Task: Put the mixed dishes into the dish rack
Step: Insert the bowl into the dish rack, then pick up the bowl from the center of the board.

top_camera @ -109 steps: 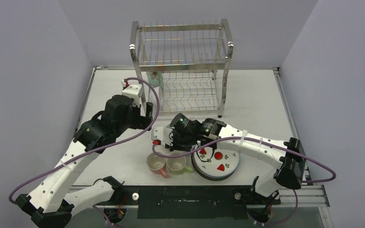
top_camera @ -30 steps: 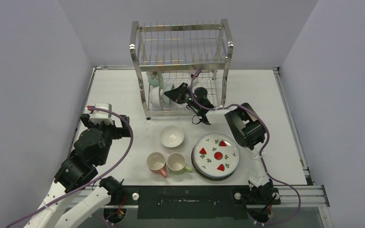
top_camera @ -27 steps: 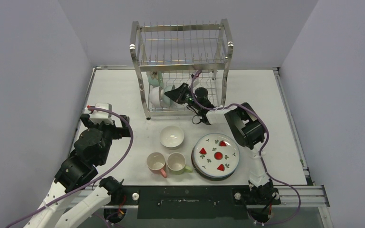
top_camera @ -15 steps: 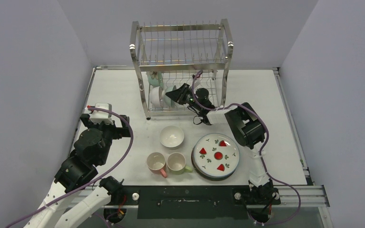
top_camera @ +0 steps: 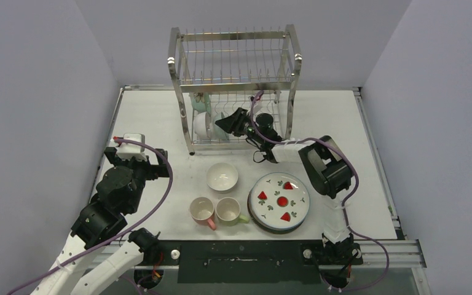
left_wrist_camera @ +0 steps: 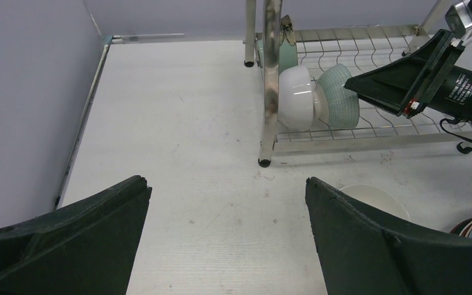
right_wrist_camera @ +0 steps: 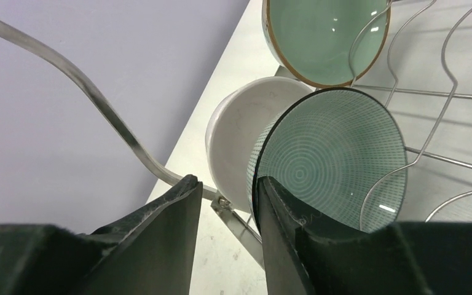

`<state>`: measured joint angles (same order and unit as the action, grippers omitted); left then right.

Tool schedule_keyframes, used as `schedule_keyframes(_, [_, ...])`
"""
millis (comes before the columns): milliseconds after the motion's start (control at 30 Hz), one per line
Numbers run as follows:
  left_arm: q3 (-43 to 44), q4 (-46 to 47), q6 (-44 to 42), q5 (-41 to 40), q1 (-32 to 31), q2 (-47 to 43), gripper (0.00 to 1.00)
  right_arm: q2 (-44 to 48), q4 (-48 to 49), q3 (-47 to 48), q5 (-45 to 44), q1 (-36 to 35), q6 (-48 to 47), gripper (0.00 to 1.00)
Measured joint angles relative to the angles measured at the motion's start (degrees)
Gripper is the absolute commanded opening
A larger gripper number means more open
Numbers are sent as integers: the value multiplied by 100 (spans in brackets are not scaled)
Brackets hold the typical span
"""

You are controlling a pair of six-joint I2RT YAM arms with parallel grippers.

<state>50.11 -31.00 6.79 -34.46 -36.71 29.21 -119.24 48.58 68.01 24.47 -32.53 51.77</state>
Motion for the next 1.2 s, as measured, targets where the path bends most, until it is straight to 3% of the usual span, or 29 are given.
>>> schedule_keyframes(300, [-4, 2, -4, -2, 0, 22, 97, 859, -800, -428, -249, -2, -682, 47])
schedule_keyframes(633, [-4, 2, -4, 0, 0, 83, 97, 1910, -2382, -632, -522, -81, -1902, 48])
schedule_keyframes(933, [-4, 0, -7, 2, 0, 103, 97, 2909, -3923, -732, -925, -951, -3403, 49])
schedule_keyframes(1200, [-4, 0, -4, 11, 0, 103, 97, 2931, -5331, -444, -1580, -1801, -4142, 51])
